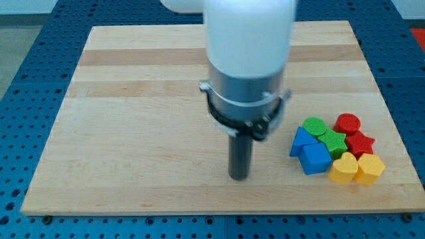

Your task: Place your arm to the bottom right side corner of the board

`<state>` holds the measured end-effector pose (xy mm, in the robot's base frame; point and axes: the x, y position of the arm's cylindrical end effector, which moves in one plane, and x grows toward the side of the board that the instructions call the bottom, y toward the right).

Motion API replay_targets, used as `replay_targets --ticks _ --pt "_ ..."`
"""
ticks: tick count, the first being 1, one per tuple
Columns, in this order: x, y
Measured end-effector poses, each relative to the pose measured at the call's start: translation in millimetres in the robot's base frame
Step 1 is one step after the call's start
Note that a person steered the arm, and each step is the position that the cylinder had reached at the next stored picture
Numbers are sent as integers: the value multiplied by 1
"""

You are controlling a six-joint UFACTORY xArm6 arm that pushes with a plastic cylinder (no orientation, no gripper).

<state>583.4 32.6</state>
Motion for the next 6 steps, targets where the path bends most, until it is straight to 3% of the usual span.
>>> replay_targets --ticks 1,6 --pt "35 25" --pt "26 261"
